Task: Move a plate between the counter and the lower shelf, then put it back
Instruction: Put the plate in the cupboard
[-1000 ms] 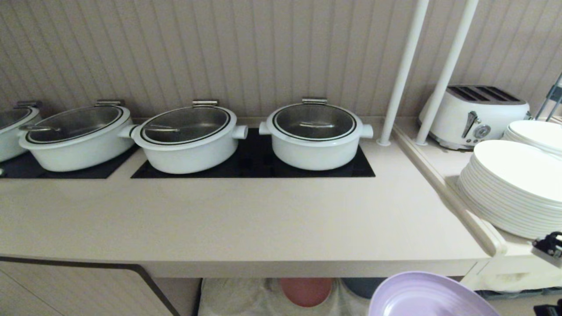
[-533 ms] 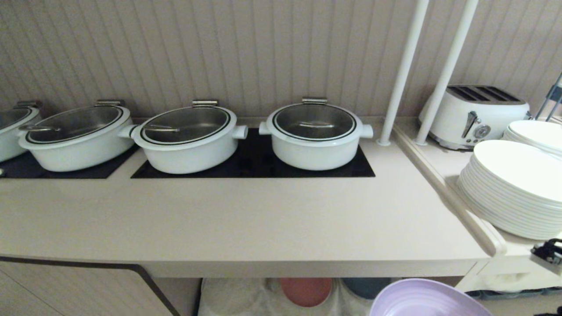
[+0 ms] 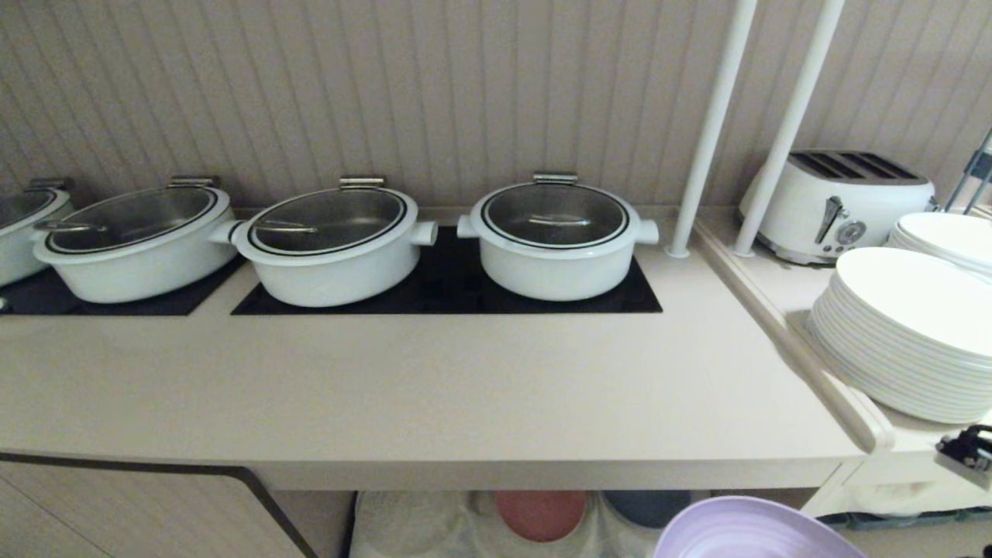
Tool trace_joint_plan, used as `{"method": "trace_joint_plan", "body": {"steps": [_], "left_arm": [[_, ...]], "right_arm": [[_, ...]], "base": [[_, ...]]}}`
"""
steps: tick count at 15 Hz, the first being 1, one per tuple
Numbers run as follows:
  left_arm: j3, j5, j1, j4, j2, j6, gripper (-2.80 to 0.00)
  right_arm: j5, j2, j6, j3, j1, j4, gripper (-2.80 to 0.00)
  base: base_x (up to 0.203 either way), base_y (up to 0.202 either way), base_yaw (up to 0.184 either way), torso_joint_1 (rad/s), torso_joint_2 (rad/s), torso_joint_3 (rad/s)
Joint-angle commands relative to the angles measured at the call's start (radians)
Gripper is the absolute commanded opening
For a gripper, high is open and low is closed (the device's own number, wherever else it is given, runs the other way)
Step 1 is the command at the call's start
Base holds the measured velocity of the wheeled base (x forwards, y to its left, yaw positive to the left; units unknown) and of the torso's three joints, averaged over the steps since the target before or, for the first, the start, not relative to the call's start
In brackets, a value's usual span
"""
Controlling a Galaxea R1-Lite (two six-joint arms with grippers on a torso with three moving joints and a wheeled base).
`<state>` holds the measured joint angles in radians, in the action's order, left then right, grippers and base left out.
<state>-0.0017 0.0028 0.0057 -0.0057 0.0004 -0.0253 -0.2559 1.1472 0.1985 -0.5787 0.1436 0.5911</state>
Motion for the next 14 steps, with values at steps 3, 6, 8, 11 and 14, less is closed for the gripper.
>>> {"method": "trace_joint_plan", "body": {"steps": [3,6,8,11,14], "left_arm": [[0.0,0.0,0.0,0.0,0.001,-0.001,-2.8],[0.0,0.0,0.0,0.0,0.001,-0.001,-2.8],[0.0,0.0,0.0,0.0,0.001,-0.001,-2.8],[0.0,0.0,0.0,0.0,0.001,-0.001,-2.8],[0.0,0.0,0.0,0.0,0.001,-0.001,-2.8]], "right_arm": [[-0.002,0.002,-0.001,0.008,-0.001,0.003,-2.8],[-0.002,0.002,-0.001,0.011,-0.001,0.003,-2.8],[-0.001,0.003,-0.001,0.011,-0.001,0.001,-2.8],[-0.002,0.003,-0.001,0.011,-0.001,0.001,-2.8],[-0.002,0.003,-0.001,0.011,-0.001,0.001,-2.8]], "base": [[0.0,0.0,0.0,0.0,0.0,0.0],[0.0,0.0,0.0,0.0,0.0,0.0],[-0.001,0.03,0.001,0.003,0.0,0.001],[0.0,0.175,-0.004,-0.002,0.0,0.01],[0.0,0.194,-0.002,0.004,0.0,0.004]]}}
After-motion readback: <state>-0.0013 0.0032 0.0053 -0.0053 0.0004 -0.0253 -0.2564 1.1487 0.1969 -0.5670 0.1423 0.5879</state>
